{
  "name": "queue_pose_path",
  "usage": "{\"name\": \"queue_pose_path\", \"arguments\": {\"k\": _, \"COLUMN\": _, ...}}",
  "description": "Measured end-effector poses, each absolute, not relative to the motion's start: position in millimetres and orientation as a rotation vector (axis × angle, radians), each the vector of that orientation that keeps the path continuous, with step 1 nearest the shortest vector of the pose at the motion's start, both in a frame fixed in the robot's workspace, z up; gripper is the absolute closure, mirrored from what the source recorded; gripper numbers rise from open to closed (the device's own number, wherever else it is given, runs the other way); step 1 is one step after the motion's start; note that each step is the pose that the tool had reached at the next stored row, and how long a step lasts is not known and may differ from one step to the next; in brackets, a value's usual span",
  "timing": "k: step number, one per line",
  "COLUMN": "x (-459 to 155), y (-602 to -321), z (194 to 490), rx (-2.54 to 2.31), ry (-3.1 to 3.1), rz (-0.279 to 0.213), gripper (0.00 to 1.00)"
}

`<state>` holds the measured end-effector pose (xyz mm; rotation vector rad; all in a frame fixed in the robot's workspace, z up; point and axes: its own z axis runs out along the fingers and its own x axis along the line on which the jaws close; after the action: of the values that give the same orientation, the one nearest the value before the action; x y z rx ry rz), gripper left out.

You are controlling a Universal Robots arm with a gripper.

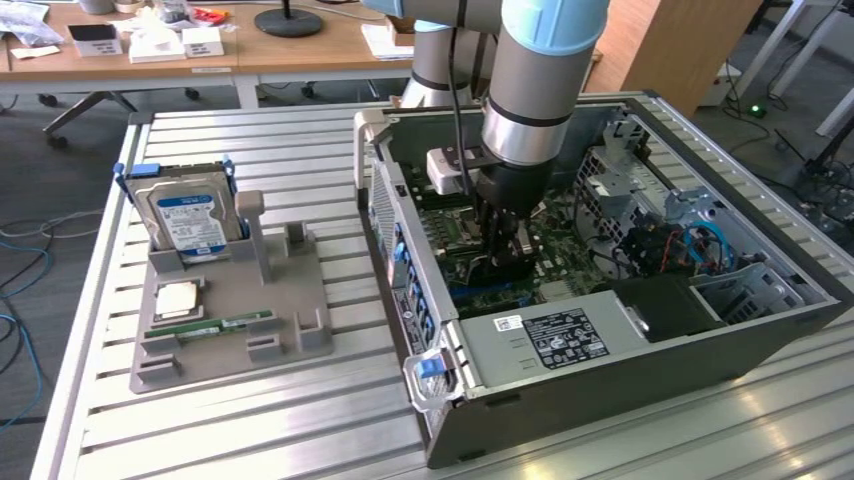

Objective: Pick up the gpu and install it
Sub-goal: 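Insert the gpu into the slot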

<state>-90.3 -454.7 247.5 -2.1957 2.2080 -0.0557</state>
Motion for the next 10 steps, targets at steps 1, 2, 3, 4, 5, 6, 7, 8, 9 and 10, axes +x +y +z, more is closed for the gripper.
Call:
{"name": "queue_pose_path", "arguments": {"k": 1, "x": -90.3, "y": -454.8, "z": 247.5, "rx": -2.196, "ry": 2.208, "rz": -0.056, "gripper": 0.75}}
{"name": "queue_pose_path", "arguments": {"k": 2, "x": -90.3, "y": -454.7, "z": 247.5, "rx": -2.196, "ry": 2.208, "rz": -0.056, "gripper": 0.75}}
{"name": "queue_pose_path", "arguments": {"k": 3, "x": -90.3, "y": -454.7, "z": 247.5, "rx": -2.196, "ry": 2.208, "rz": -0.056, "gripper": 0.75}}
{"name": "queue_pose_path", "arguments": {"k": 4, "x": -90.3, "y": -454.7, "z": 247.5, "rx": -2.196, "ry": 2.208, "rz": -0.056, "gripper": 0.75}}
{"name": "queue_pose_path", "arguments": {"k": 5, "x": -90.3, "y": -454.7, "z": 247.5, "rx": -2.196, "ry": 2.208, "rz": -0.056, "gripper": 0.75}}
{"name": "queue_pose_path", "arguments": {"k": 6, "x": -90.3, "y": -454.7, "z": 247.5, "rx": -2.196, "ry": 2.208, "rz": -0.056, "gripper": 0.75}}
{"name": "queue_pose_path", "arguments": {"k": 7, "x": -90.3, "y": -454.7, "z": 247.5, "rx": -2.196, "ry": 2.208, "rz": -0.056, "gripper": 0.75}}
{"name": "queue_pose_path", "arguments": {"k": 8, "x": -90.3, "y": -454.7, "z": 247.5, "rx": -2.196, "ry": 2.208, "rz": -0.056, "gripper": 0.75}}
{"name": "queue_pose_path", "arguments": {"k": 9, "x": -90.3, "y": -454.7, "z": 247.5, "rx": -2.196, "ry": 2.208, "rz": -0.056, "gripper": 0.75}}
{"name": "queue_pose_path", "arguments": {"k": 10, "x": -90.3, "y": -454.8, "z": 247.4, "rx": -2.196, "ry": 2.208, "rz": -0.056, "gripper": 0.75}}
